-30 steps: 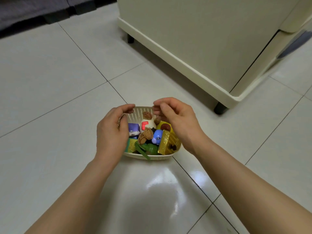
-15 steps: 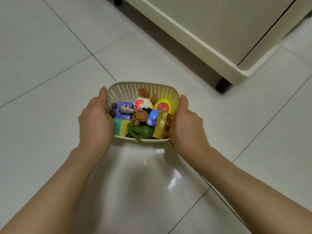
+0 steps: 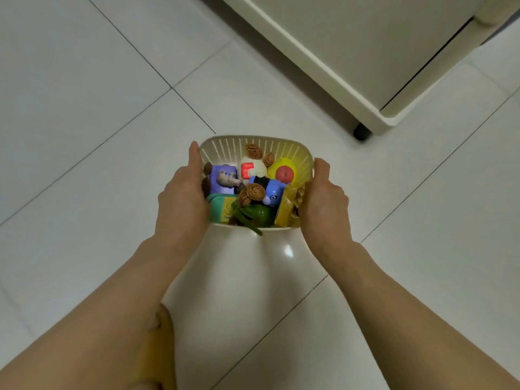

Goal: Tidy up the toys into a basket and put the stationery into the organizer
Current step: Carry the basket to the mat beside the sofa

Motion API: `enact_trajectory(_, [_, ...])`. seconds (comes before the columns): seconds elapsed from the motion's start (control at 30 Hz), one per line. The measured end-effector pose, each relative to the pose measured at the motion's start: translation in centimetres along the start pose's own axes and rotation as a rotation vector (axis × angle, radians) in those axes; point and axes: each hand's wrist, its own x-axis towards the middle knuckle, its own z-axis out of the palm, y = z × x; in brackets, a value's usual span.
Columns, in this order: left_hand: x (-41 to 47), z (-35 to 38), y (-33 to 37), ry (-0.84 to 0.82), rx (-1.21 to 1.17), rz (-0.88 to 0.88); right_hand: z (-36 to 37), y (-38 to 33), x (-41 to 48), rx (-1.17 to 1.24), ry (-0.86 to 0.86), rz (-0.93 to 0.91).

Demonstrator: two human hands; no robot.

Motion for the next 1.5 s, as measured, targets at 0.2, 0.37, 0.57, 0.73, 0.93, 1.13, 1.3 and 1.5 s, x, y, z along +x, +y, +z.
enact_trajectory(0.2, [-9.1,-13.8,5.7,-0.089,0.058,0.004,-12.7,-5.9,-10.2,0.078,-0.029,0.039])
enact_trajectory(0.37, [-14.6,-27.4,13.1,-0.084,0.005,0.026,-25.8,-11.9,-16.6,0.181,0.031,0.105])
enact_trajectory(0.57, [-20.7,-43.9,22.5,-0.005,-0.06,0.177,-43.9,-19.6,-23.7,0.104,0.148,0.038])
enact_trajectory(0.73, [-25.2,-53.8,29.2,0.004,0.01,0.233,-55.3,-23.8,-29.2,0.016,0.259,-0.025])
enact_trajectory(0.93, [-30.7,-60.9,35.8,0.135,0.034,0.332,-65.7,-25.2,-34.7,-0.008,0.368,-0.102])
enact_trajectory(1.13, [-33.8,-62.9,41.0,0.216,-0.04,0.32,-72.4,-23.8,-36.0,-0.087,0.399,-0.15])
enact_trajectory(1.3, [-31.9,-62.0,45.0,0.225,-0.074,0.259,-75.2,-22.4,-32.1,-0.095,0.36,-0.174])
enact_trajectory(1.5, [-25.1,-61.1,49.3,0.231,-0.052,0.197,-77.8,-22.2,-22.6,-0.098,0.329,-0.219])
